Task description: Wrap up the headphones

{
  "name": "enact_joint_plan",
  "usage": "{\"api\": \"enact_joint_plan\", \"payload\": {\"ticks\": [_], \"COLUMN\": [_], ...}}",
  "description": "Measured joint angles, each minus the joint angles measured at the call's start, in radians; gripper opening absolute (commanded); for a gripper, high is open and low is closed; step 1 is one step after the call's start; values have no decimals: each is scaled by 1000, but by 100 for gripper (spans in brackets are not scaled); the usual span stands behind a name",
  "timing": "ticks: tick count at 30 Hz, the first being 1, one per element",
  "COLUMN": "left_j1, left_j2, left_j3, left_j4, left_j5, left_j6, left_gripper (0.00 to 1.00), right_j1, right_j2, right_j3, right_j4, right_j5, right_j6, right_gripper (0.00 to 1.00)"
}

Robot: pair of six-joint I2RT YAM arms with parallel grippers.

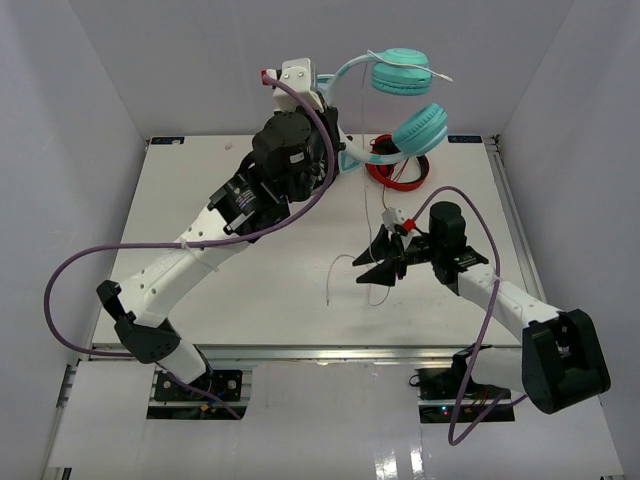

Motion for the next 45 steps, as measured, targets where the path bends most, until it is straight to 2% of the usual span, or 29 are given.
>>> {"api": "enact_joint_plan", "payload": {"ticks": [4,8,9,16,23,28,34,39,45], "left_j1": [0,6,9,71,154,205,205,177,119], "left_j2": [0,0,0,-1,-38,-42,-15,-13,-29], "left_j3": [20,21,21,5,-172,-328,-445,-566,-656], "left_j4": [21,55,60,77,97,79,38,24,10], "left_j5": [-31,-72,-79,-122,-150,-132,-32,81,182], "left_j6": [40,92,101,137,142,89,38,40,77], "left_gripper": [0,0,0,0,0,0,0,0,0], "right_j1": [22,34,37,49,52,63,67,67,68], "right_j2": [-39,-114,-133,-238,-315,-300,-279,-257,-206], "right_j3": [-26,-83,-92,-32,202,398,543,552,530], "right_j4": [-66,-121,-140,-411,-738,-907,-925,-852,-751], "right_j5": [-6,6,10,168,411,592,792,922,1011], "right_j6": [-89,-145,-159,-320,-555,-727,-837,-862,-868], "right_gripper": [36,10,8,8,8,8,8,8,14]}}
